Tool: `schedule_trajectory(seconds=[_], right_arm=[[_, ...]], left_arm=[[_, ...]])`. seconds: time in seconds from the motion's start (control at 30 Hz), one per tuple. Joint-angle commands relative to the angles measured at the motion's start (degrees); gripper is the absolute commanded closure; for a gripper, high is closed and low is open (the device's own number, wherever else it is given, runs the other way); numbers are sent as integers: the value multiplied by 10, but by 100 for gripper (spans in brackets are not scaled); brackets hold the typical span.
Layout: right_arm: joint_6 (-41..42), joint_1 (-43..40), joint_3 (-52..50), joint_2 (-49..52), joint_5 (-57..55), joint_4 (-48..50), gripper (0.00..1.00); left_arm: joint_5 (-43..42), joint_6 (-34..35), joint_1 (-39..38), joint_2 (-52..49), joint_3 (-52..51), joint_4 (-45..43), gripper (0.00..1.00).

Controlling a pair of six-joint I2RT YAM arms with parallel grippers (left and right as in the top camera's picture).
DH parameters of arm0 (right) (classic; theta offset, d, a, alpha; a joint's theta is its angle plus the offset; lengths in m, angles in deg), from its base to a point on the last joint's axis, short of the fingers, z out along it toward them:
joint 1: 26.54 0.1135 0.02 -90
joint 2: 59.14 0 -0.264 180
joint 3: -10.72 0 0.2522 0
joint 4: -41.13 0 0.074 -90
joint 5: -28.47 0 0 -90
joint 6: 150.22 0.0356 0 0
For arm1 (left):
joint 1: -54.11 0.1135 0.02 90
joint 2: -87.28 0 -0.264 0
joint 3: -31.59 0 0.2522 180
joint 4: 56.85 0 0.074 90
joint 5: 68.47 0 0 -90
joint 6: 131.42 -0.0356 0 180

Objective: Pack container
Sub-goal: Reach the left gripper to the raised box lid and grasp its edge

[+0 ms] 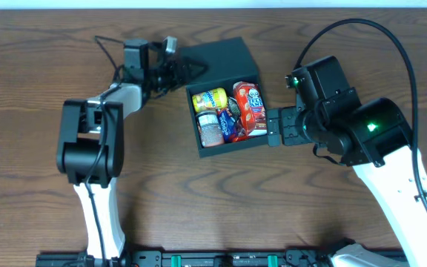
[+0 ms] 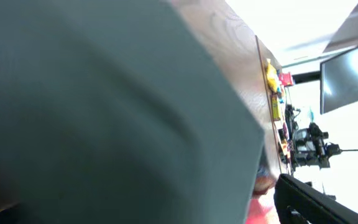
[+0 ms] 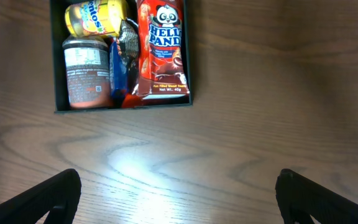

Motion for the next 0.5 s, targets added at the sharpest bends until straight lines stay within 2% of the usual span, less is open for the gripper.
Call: schedule_trajectory(seconds=[0.0, 0.47], right_arm=[[0, 6, 0, -5, -10, -1, 1], [0, 6, 0, -5, -30, -7, 1]], left_arm=[[-13, 3, -13, -22, 42, -3, 5], [-13, -105, -17, -22, 101, -4, 5]])
